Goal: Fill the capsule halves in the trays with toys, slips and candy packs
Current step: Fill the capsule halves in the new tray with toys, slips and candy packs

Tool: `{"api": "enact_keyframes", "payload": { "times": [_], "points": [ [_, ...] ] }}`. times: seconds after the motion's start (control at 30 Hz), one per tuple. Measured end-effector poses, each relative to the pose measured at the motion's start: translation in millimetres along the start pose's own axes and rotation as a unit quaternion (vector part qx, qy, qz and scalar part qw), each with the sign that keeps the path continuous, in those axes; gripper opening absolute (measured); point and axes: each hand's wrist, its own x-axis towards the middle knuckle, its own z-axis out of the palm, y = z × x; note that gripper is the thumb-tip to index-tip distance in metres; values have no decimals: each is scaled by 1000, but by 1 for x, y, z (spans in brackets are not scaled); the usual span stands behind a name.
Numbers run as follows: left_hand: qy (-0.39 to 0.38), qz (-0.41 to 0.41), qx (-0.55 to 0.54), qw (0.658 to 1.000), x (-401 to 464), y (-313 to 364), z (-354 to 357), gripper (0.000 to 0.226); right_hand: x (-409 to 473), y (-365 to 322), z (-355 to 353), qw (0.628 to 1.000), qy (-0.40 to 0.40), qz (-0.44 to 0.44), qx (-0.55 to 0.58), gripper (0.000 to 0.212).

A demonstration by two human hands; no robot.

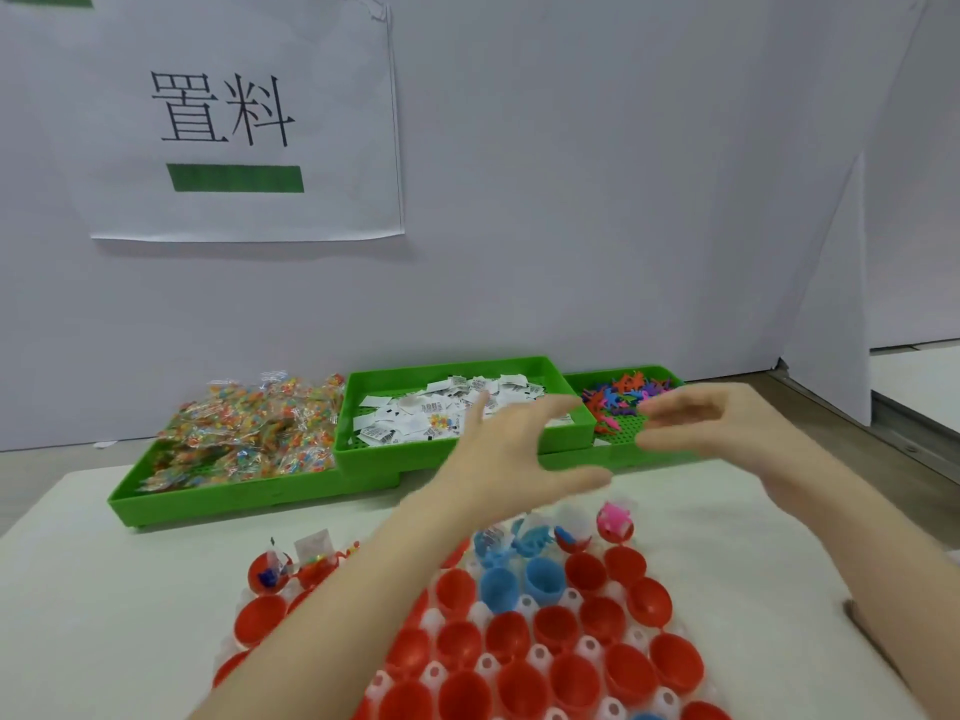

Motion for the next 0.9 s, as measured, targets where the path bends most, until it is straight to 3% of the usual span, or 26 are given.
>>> {"api": "enact_keyframes", "payload": {
  "times": [0.07, 0.17, 0.27, 0.37, 0.47, 0.57, 0.73, 0.9],
  "points": [
    [146, -41, -70, 986, -12, -29, -31, 41, 19, 4, 2, 996, 80, -13, 21, 11],
    [282, -208, -39, 936, -37, -89, -72, 24, 57, 22, 23, 981, 134, -2, -144, 20],
    [235, -370, 75, 896, -65, -146, -96, 31, 90, 43, 40, 961, 56, 17, -270, 37],
    [122, -449, 165, 870, -83, -177, -103, 38, 109, 57, 51, 933, -40, 69, -350, 46],
    [53, -465, 237, 851, -89, -188, -98, 41, 116, 59, 57, 925, -22, 76, -371, 33],
    [115, -468, 239, 843, -88, -188, -95, 27, 118, 60, 58, 944, 51, 69, -318, 15],
    [154, -449, 206, 855, -85, -190, -93, 18, 112, 61, 57, 948, 67, 41, -308, 3],
    [215, -413, 221, 857, -87, -192, -86, 25, 107, 55, 47, 925, 157, 39, -344, 18]
  ]
}}
